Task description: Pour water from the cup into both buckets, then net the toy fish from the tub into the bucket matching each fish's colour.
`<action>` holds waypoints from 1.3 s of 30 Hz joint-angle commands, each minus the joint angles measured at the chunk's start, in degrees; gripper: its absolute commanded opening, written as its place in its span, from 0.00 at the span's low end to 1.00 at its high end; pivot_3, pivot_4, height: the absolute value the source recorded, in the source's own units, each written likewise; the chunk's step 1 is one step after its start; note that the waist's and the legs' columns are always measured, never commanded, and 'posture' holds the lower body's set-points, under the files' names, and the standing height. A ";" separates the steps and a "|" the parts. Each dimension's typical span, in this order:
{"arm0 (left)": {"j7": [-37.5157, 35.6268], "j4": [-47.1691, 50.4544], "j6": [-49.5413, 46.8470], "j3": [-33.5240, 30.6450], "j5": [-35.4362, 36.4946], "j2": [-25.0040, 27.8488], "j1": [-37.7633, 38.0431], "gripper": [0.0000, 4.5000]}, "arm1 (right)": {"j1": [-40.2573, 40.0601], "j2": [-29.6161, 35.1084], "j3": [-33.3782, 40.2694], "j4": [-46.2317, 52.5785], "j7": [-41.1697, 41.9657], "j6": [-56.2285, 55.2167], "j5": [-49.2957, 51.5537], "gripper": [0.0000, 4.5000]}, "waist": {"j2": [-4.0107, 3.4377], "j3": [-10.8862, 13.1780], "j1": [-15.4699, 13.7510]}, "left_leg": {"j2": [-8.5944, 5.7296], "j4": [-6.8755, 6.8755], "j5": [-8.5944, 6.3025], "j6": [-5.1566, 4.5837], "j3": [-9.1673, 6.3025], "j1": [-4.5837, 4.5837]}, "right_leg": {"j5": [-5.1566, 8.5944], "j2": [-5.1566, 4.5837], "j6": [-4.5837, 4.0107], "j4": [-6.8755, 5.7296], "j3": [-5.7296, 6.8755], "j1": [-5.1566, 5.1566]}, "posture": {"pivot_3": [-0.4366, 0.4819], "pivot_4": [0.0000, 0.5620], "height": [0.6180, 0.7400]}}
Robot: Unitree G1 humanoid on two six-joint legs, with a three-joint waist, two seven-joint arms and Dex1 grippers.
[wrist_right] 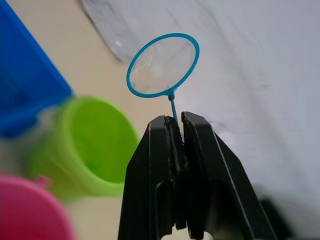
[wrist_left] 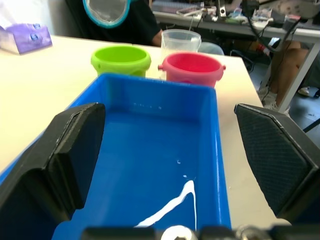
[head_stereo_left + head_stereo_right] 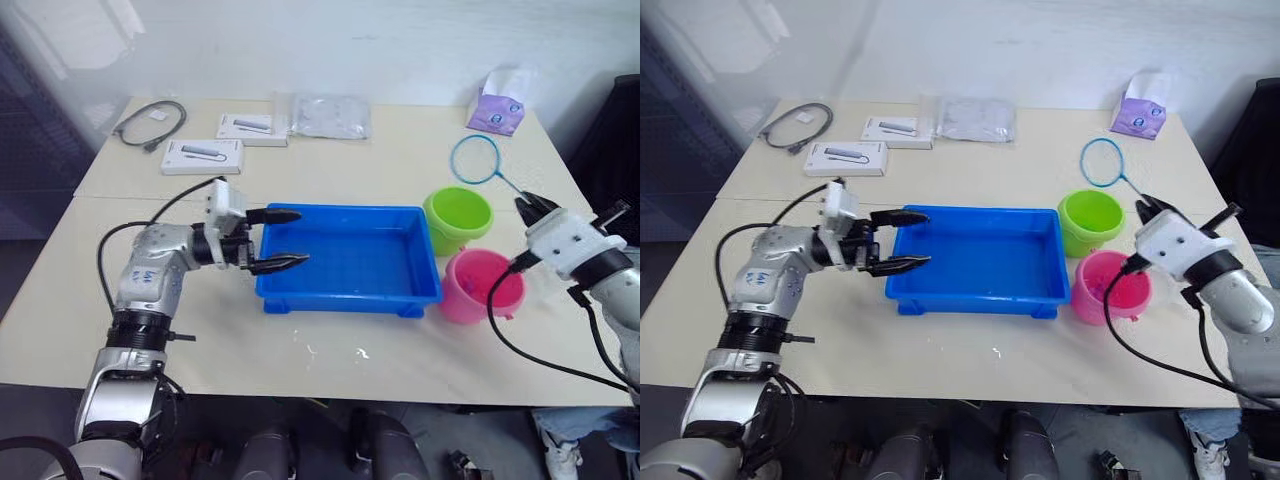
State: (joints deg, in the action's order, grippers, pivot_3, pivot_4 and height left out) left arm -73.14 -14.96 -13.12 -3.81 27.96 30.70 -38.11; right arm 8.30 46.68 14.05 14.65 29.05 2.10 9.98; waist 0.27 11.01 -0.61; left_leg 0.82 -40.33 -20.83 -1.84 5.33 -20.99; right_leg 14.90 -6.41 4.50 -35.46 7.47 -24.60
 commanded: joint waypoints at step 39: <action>-14.61 18.79 1.53 -2.48 4.44 25.12 27.64 1.00 | 0.55 -11.33 -30.08 -5.74 33.37 9.37 9.76 0.69 | 0.01 0.00 0.32 | -0.05 -0.01 -0.13 -0.08 0.02 0.05 | 0.07 -0.16 -0.14 -0.05 0.03 -0.01 | 0.48 0.27 1.00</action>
State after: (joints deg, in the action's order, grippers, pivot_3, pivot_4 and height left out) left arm -85.98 3.71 -11.74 -4.45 31.56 54.88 -9.92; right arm 9.38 34.77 -17.47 6.58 61.20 13.24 19.45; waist 0.28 11.01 -0.29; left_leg 0.77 -40.33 -20.95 -1.92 5.34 -20.94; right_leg 14.98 -6.57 4.36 -35.52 7.51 -24.61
